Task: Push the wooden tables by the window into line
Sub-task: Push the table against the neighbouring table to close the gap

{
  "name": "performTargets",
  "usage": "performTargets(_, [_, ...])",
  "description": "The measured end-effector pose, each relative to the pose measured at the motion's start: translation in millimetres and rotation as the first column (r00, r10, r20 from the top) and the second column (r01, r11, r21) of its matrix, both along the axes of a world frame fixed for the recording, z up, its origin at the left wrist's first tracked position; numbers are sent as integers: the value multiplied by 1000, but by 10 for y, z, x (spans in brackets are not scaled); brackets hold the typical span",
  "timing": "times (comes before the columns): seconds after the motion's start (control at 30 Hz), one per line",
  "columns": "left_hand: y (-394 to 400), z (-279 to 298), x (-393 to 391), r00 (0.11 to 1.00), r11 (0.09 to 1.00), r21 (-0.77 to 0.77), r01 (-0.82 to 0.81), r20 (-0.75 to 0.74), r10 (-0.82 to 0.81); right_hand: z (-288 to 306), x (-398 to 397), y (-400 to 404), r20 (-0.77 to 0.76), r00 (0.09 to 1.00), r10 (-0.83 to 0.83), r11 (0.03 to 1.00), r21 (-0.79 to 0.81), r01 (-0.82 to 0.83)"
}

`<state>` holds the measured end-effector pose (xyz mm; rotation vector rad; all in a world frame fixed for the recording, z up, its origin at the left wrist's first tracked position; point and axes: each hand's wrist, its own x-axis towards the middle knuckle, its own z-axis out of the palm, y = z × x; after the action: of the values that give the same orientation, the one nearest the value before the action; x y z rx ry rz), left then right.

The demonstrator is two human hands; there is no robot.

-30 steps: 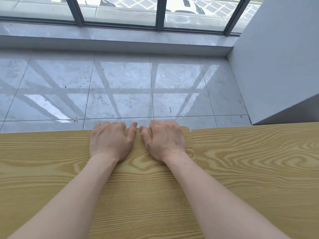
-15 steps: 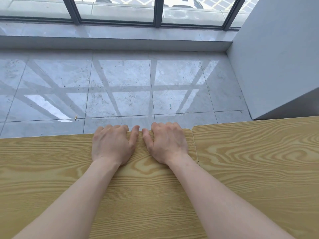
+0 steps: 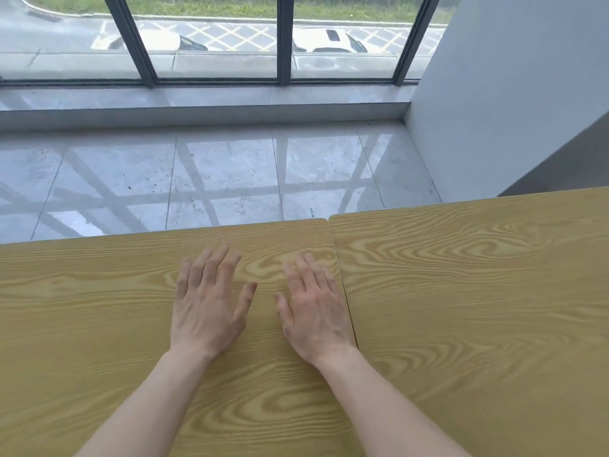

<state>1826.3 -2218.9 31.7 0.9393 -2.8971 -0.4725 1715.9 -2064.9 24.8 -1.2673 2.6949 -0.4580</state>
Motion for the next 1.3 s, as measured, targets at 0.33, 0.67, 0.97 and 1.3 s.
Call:
performTargets(0.33, [1593,-133,1819,998,998,28,64,9,-64,-132,1997,1833,-70,997,-27,988,150,37])
performTargets(0.67, [2202,-467,2355,994,996,-22,86,62,-84,-330,2278,2197,-21,1000,-23,996,83,25])
performTargets(0.97, [2260,-453,2315,995,996,-78,53,88,-47,-369,2226,2241,-7,1000,-13,1000,3,13])
performTargets(1.3, [2361,-450,2222,994,994,-99,38,102,-28,-399,2083,2337,-9,1000,-9,1000,-8,9])
